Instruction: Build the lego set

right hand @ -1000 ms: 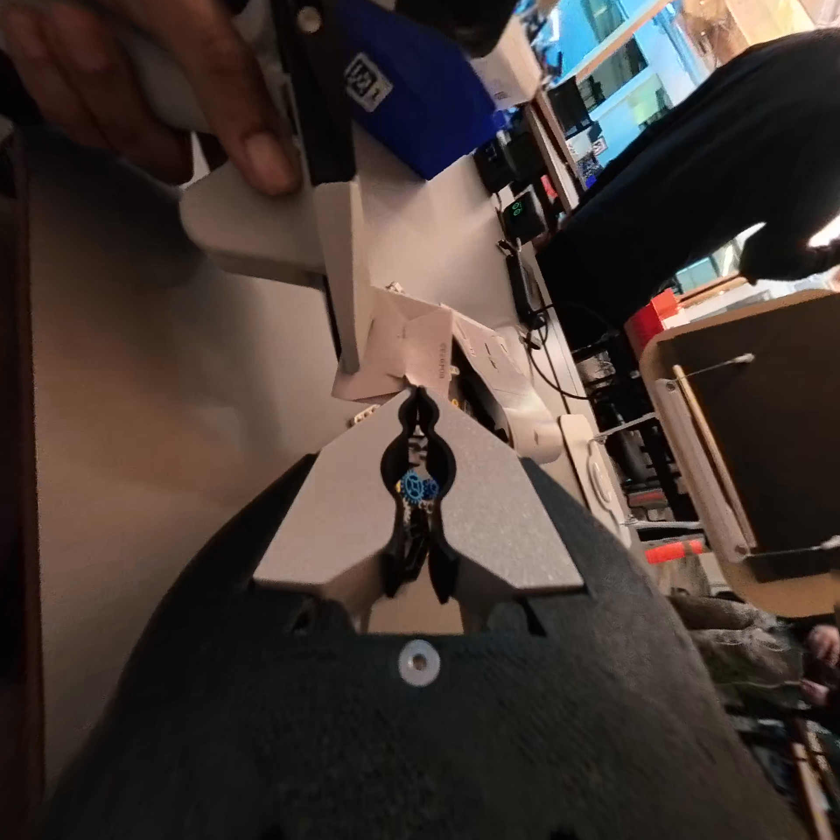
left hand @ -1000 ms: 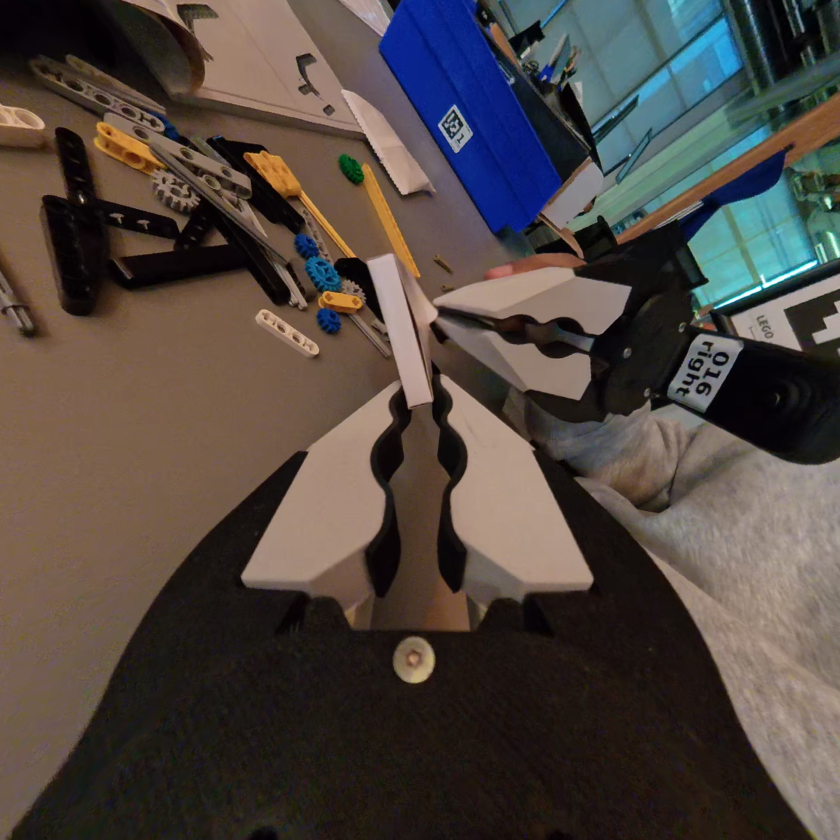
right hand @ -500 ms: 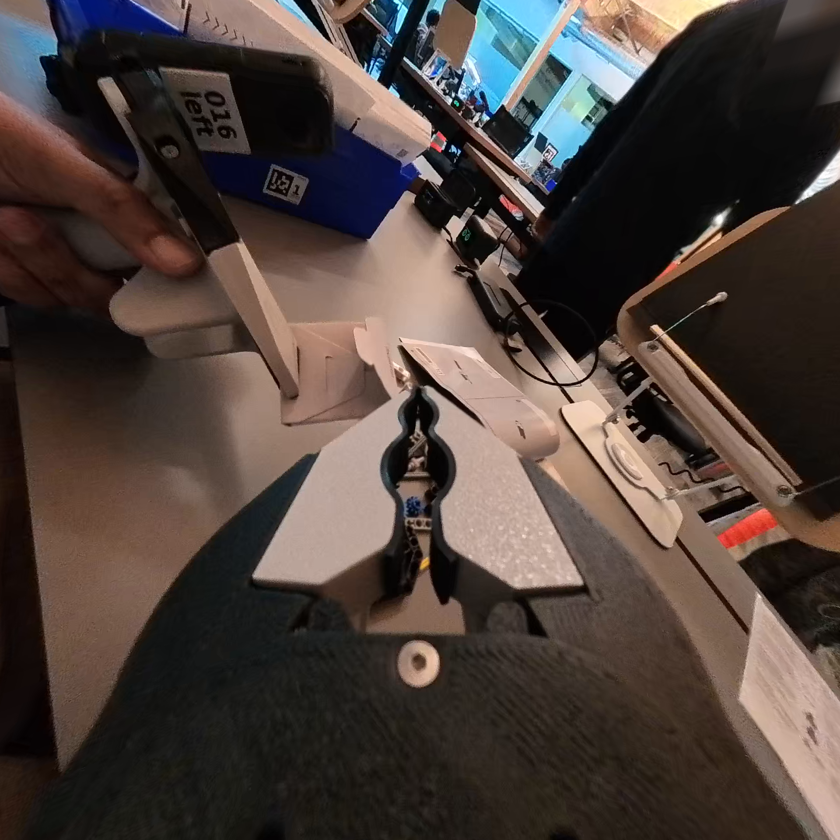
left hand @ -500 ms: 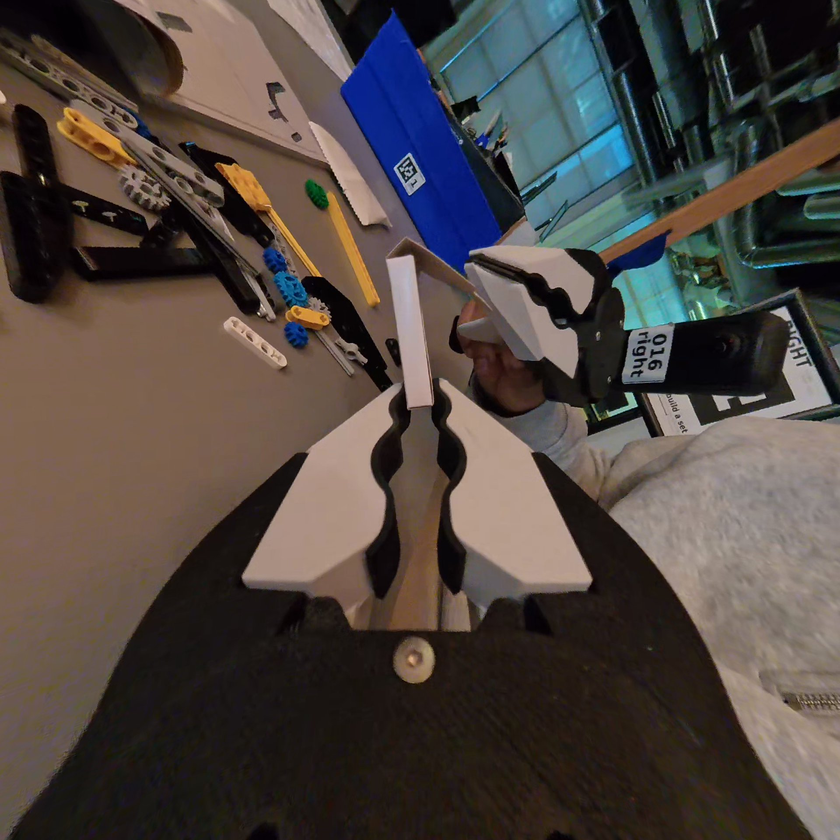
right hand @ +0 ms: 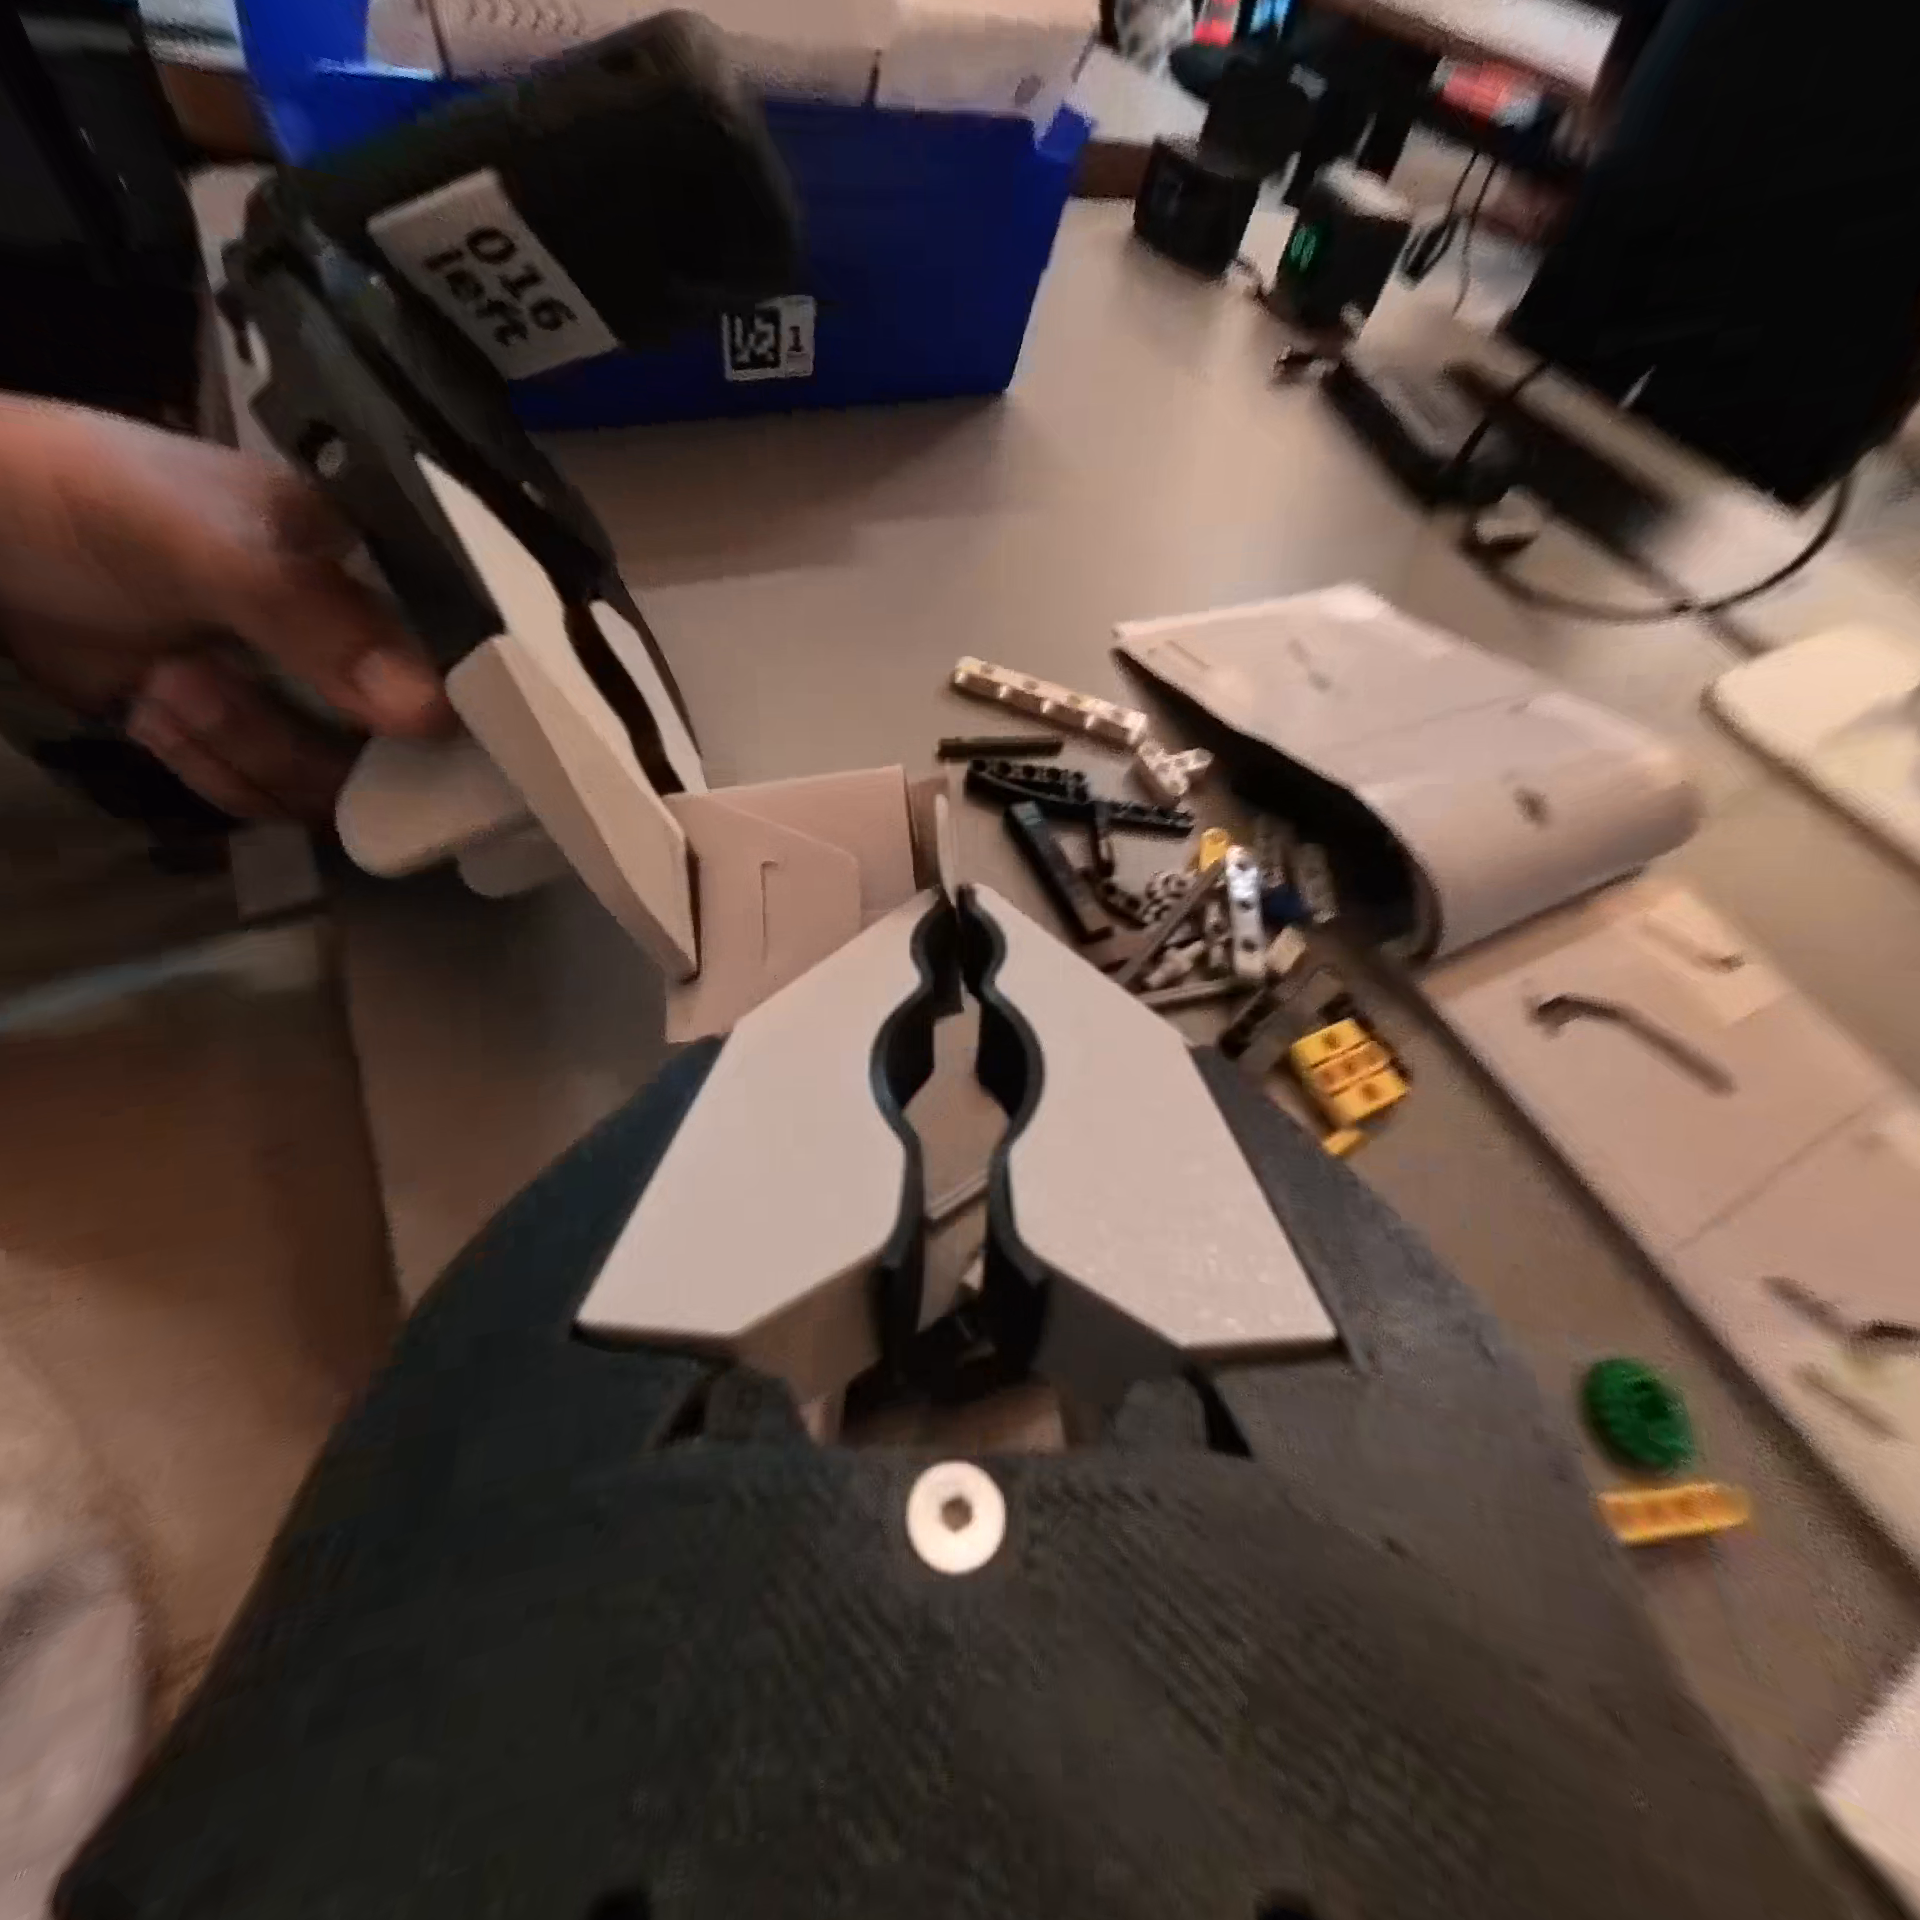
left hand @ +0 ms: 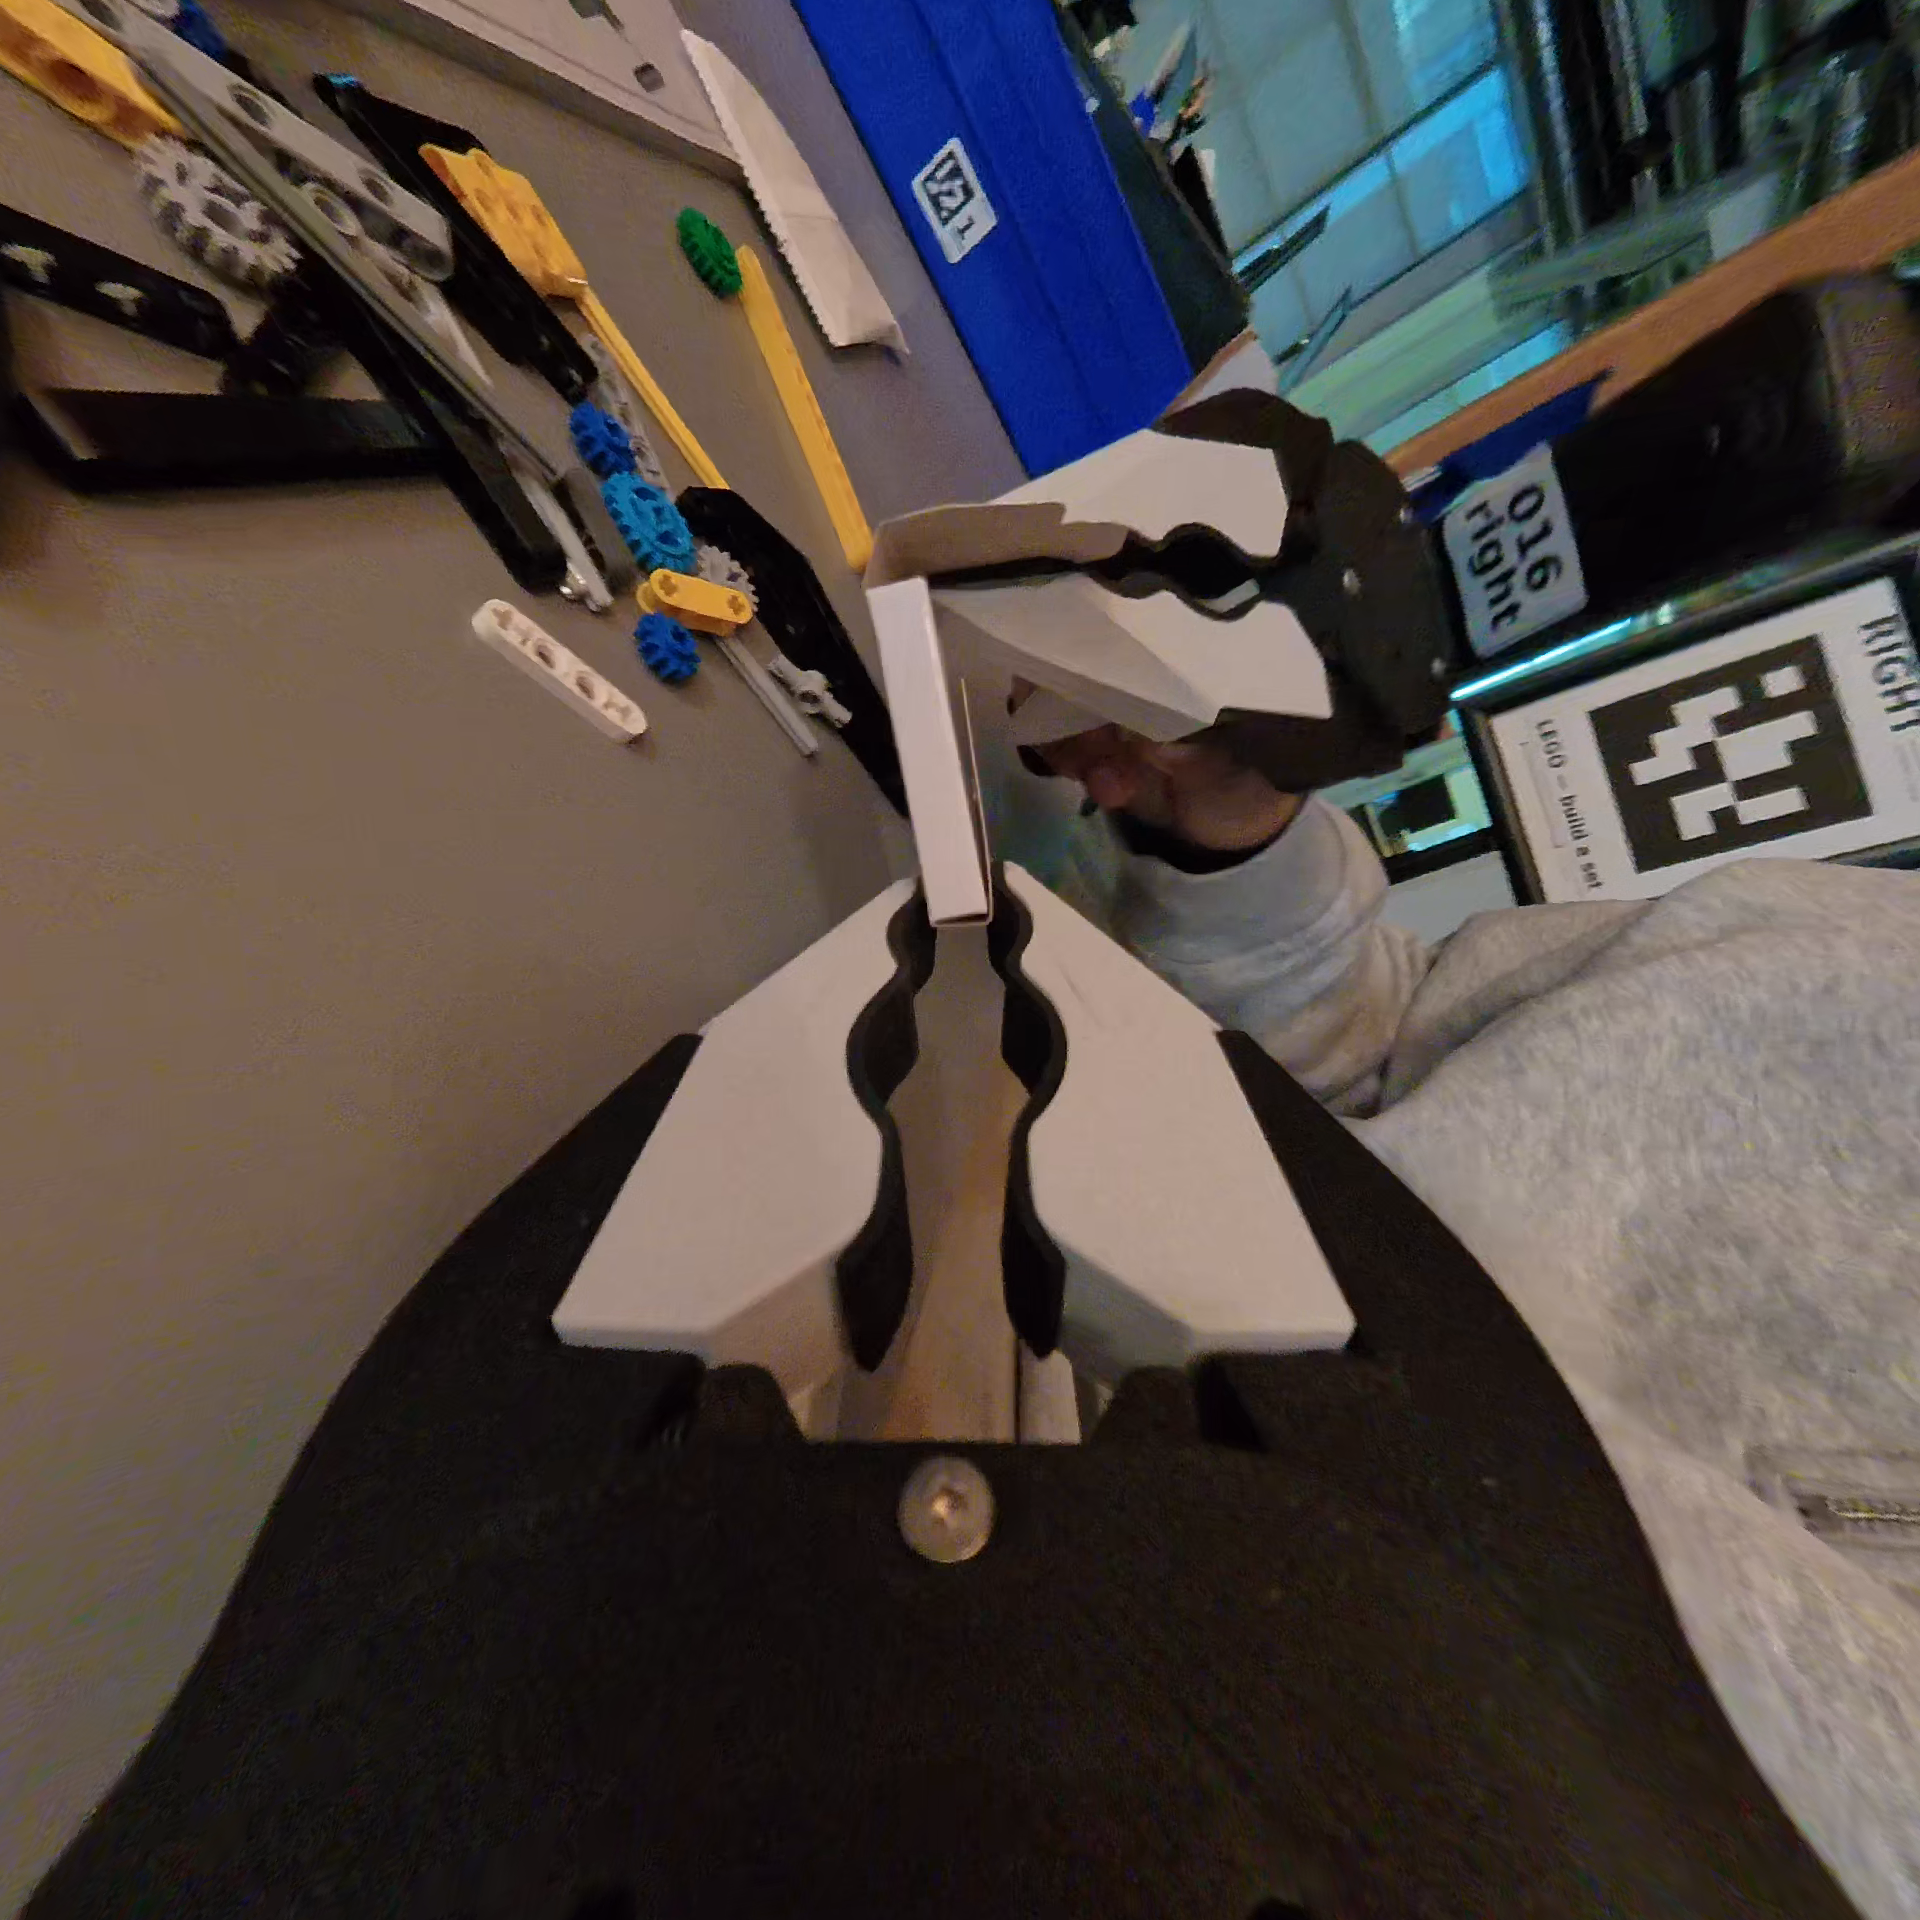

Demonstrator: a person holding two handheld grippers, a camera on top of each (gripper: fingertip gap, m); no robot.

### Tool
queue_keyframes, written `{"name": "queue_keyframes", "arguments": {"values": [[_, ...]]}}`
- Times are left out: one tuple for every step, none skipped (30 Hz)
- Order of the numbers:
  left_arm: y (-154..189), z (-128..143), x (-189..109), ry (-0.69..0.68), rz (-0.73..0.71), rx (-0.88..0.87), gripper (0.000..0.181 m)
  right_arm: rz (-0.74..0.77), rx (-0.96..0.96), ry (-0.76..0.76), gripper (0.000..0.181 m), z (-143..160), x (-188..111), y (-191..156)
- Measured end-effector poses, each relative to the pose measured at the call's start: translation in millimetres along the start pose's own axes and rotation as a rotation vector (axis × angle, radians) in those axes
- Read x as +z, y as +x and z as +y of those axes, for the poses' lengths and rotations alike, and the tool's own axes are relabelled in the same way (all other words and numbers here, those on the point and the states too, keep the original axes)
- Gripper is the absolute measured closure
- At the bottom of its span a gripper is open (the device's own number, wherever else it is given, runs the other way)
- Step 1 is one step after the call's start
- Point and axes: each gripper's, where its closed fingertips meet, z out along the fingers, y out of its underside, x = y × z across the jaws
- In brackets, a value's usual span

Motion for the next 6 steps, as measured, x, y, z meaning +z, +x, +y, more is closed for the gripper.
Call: {"name": "queue_keyframes", "arguments": {"values": [[-3,0,-2,0.001,-0.021,0.011,0.175,-0.015,0.062,-0.016,0.181,3,2,0],[-6,-2,-4,0.008,-0.05,0.018,0.175,-0.024,0.115,-0.037,0.181,7,4,0],[-11,-4,-7,0.021,-0.085,0.024,0.172,-0.024,0.159,-0.066,0.181,11,5,2],[-15,-7,-10,0.034,-0.116,0.029,0.168,-0.019,0.197,-0.096,0.181,17,7,3],[-19,-9,-14,0.049,-0.144,0.034,0.166,-0.017,0.233,-0.126,0.181,22,8,3],[-22,-13,-18,0.067,-0.174,0.042,0.161,-0.016,0.271,-0.16,0.181,28,10,3]]}}
